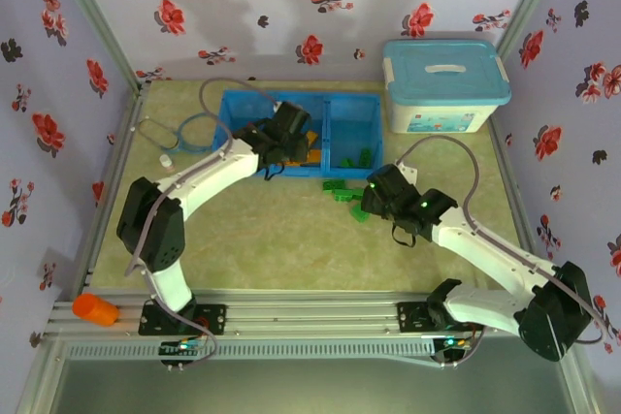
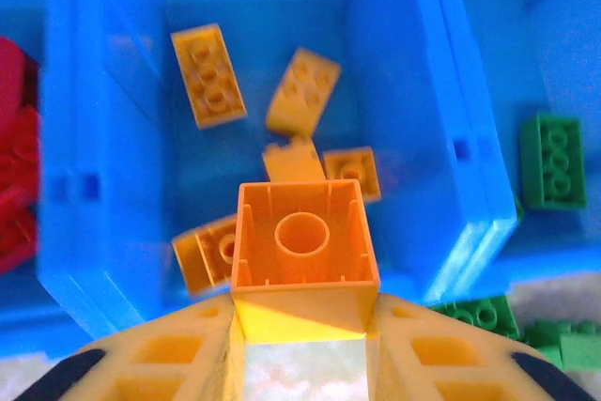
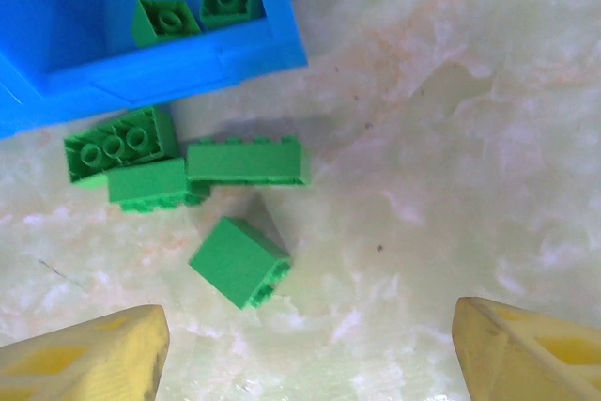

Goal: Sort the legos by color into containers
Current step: Place the lego in the container.

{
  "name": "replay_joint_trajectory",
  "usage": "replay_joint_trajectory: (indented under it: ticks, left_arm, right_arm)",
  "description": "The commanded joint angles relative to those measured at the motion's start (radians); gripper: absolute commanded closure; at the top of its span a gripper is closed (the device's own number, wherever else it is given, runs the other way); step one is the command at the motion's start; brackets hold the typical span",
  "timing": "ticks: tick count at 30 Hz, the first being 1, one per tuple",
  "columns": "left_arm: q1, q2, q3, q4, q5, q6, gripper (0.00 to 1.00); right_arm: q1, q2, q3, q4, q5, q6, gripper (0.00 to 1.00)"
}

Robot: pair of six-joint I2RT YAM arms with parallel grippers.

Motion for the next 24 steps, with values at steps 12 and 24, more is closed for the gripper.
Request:
replay_joint_trajectory:
  ticks: [12, 24]
  left_arm:
    - [0.123, 0.23, 0.245, -0.078, 0.124, 0.094, 0.42]
    - [0.117, -0.129, 0.029, -0.015, 0.155, 0.036, 0.28]
  right_arm:
    - [0.004, -0.057, -0.064, -0.052, -0.006, 0.056, 0.19]
    - [0.005, 0.053, -0.064, 0.076, -0.162, -0.063, 0.15]
